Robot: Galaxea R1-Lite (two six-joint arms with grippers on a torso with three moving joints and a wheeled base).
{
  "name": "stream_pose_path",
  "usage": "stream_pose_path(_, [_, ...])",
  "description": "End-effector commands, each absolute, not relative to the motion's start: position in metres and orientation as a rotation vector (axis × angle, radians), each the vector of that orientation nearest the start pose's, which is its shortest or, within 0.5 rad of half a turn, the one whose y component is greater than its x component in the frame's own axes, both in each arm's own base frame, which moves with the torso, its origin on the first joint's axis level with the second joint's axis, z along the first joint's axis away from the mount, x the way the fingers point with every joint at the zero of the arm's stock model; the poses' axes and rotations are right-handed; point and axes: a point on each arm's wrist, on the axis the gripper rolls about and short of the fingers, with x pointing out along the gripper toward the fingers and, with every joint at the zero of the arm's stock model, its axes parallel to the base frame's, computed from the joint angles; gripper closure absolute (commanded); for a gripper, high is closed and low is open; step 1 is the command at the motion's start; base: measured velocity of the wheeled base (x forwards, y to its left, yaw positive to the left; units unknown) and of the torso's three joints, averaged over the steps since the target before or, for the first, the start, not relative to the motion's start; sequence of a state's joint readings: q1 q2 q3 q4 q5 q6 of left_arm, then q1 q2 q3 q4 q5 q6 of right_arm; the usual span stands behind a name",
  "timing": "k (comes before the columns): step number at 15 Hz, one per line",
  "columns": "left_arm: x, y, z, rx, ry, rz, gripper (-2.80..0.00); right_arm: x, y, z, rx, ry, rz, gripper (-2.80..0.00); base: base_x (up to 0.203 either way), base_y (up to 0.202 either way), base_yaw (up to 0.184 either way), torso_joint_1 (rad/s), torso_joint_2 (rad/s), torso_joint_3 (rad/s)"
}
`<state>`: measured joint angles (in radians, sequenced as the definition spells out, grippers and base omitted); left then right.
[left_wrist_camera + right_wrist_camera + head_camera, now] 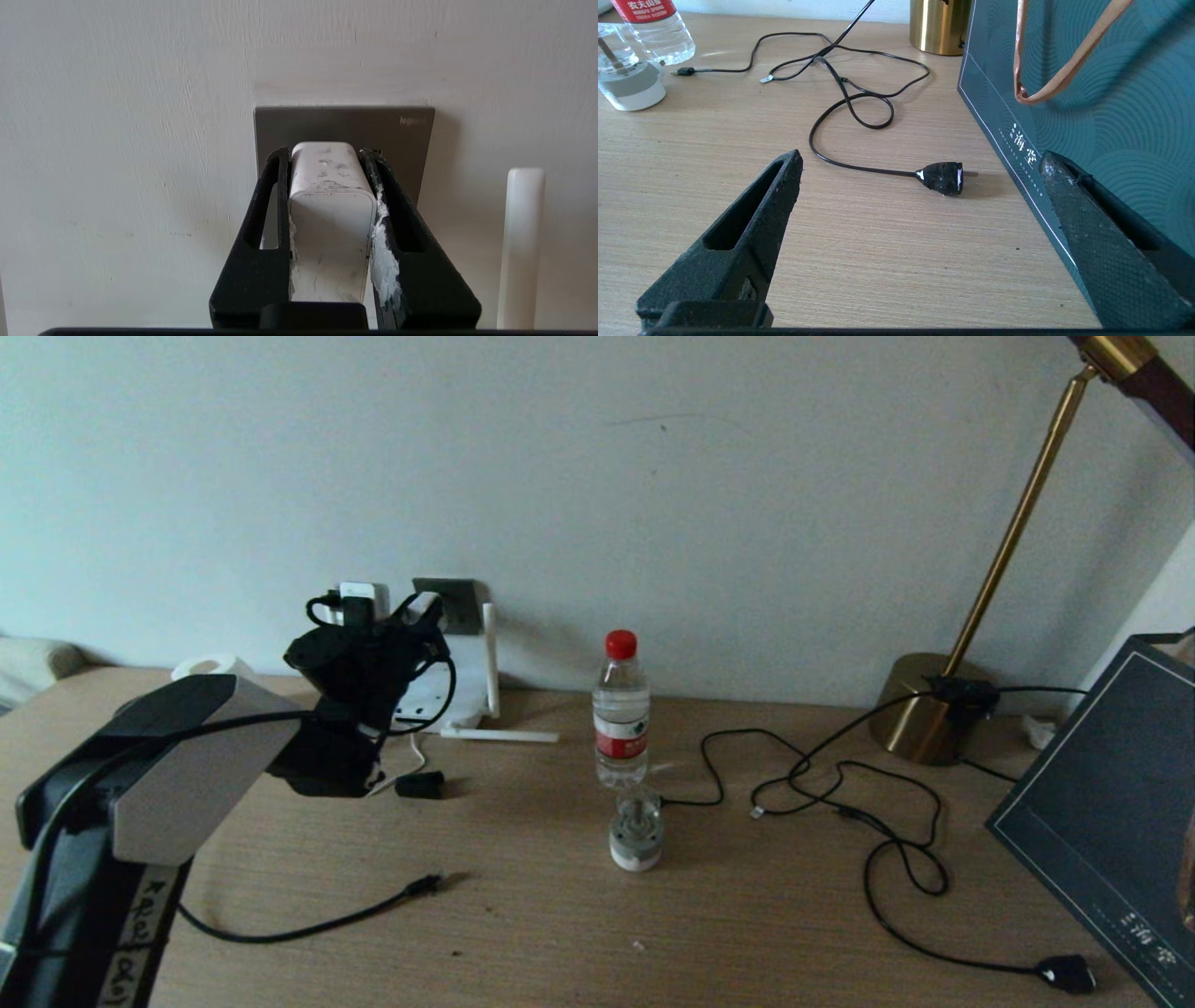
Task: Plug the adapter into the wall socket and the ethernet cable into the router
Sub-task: Plug plug into socket
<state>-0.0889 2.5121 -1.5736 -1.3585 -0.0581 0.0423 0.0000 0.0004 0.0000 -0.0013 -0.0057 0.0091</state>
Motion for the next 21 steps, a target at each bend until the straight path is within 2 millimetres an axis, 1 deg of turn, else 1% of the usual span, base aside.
stream_pose_path(1, [0.501, -0.046, 0.116, 0.034, -0.42, -0.127, 0.0, -0.023, 0.0, 0.076, 0.009, -0.002, -0.006, -2.8, 0.0, 0.0, 0.0, 0.0, 0.0, 0.0])
stream_pose_path(5, [0.503, -0.047, 0.11, 0.032, -0.414, -0.12, 0.0, -0.023, 0.0, 0.076, 0.009, -0.002, -0.006, -2.8, 0.0, 0.0, 0.0, 0.0, 0.0, 0.0])
stream_pose_path(21, [0.504, -0.047, 0.105, 0.03, -0.406, -0.117, 0.0, -0.023, 0.0, 0.076, 0.009, -0.002, -0.006, -2.8, 0.0, 0.0, 0.0, 0.0, 0.0, 0.0])
